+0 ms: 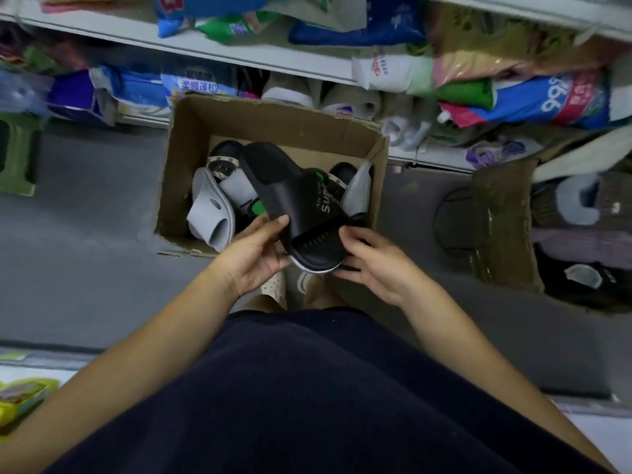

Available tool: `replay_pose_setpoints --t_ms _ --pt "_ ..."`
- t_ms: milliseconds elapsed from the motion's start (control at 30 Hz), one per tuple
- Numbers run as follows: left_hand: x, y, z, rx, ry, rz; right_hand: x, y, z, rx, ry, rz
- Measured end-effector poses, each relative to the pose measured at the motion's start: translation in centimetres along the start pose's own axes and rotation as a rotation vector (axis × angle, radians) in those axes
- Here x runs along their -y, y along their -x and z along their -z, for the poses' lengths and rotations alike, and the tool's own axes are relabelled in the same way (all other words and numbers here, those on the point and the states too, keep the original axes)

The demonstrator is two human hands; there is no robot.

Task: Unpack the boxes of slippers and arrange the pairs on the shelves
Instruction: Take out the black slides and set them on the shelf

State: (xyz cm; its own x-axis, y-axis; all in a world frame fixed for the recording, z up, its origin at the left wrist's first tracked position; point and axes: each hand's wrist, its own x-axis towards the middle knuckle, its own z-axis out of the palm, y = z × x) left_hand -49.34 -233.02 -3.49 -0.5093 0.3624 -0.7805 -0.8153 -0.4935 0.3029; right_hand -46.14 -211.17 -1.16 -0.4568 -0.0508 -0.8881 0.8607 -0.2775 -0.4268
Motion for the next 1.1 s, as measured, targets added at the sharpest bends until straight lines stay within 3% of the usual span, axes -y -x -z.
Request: replay_pose_setpoints --t_ms 100,267,433,533,733,933,1100 --pt "0.5 -0.3 -0.7 0.04 -0.068 0.01 -1.0 1.7 -1.1 -0.084 0.008 0.134" --pt "2.5 -0.7 -0.8 0.045 -0.218 0.125 -4.0 4.3 0.1 -0.306 -0.175 0.245" --pt "7.1 -1.4 0.6 -0.043 -0.562 0.423 -7.0 6.6 4.0 -0.567 -0.322 0.245" --pt "9.4 -2.1 0.8 -0.083 -0.6 0.487 -8.6 7.5 7.1 -0.648 -0.376 0.221" --pt "13.9 -5.9 -2.2 -0.202 -0.561 0.42 -10.8 7.9 12.7 -0.64 -0.38 0.198" --pt "18.9 -10.7 -4.7 -0.386 -0.163 0.266 -10.8 8.6 20.4 -0.541 -0.206 0.172" --pt "21.7 -10.6 -6.3 -0.533 -0.027 0.098 -9.1 9.2 26.8 -0.413 -0.132 0.193"
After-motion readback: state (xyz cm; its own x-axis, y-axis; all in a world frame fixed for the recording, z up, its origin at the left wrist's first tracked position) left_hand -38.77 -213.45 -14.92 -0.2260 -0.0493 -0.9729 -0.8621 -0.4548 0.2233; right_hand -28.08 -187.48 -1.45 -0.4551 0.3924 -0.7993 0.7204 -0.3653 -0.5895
